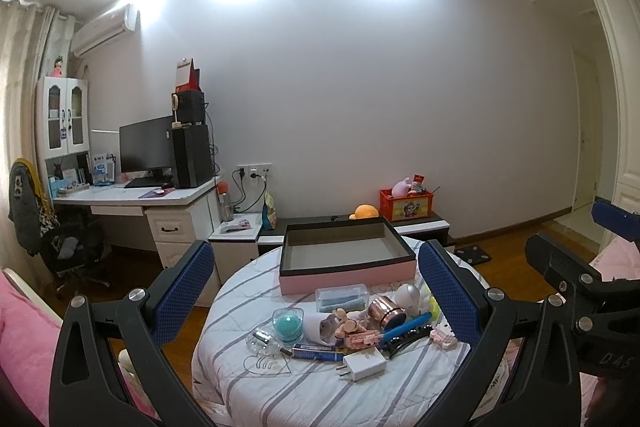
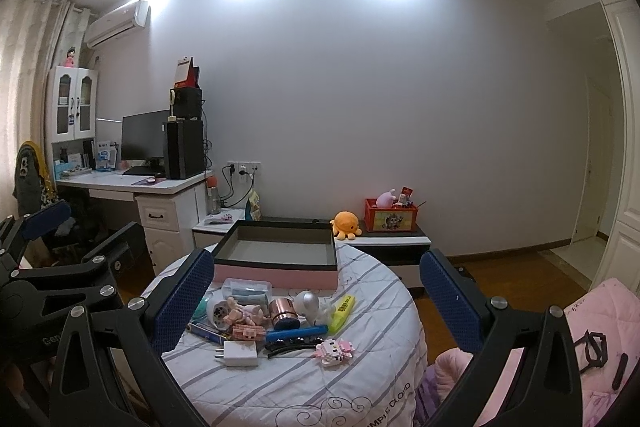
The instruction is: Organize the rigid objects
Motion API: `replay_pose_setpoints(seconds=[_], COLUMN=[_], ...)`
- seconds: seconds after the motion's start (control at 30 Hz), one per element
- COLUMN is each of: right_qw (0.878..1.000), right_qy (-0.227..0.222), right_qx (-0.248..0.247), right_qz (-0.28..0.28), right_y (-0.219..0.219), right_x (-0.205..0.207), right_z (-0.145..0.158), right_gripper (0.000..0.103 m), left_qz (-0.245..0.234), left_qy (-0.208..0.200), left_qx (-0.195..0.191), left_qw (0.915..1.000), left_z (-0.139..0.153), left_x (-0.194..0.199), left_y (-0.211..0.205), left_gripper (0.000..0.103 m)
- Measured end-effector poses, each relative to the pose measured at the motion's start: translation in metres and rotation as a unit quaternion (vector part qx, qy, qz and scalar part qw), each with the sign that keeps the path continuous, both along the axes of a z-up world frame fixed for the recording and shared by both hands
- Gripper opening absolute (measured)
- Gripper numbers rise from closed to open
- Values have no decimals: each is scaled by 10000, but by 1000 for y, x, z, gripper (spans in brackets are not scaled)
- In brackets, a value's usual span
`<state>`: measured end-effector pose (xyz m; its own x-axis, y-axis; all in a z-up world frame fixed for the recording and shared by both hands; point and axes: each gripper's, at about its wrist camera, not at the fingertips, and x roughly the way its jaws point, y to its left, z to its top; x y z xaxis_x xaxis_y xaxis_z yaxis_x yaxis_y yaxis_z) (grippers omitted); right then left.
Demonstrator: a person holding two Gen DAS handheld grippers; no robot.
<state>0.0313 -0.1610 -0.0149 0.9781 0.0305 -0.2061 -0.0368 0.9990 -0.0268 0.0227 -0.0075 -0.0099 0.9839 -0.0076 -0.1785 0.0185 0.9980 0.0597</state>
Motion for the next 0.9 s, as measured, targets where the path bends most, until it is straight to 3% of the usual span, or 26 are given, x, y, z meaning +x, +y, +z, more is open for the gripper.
replay_pose_setpoints(seconds=[0.33,0.63,0.9], right_qw=[9998,9989,9969], right_qy=[163,468,789], right_qx=[4,76,16], right_qz=[-65,-14,-67], right_y=[-3,-6,-12], right_x=[18,46,72], right_z=[-11,-29,-52], right_gripper=[103,103,103], left_qz=[-74,63,280], left_qy=[179,416,695], left_qx=[62,-107,150], left_qw=[9998,9991,9971], left_z=[-15,-33,-61], left_x=[24,52,76], left_y=[-2,14,44], left_gripper=[103,103,103])
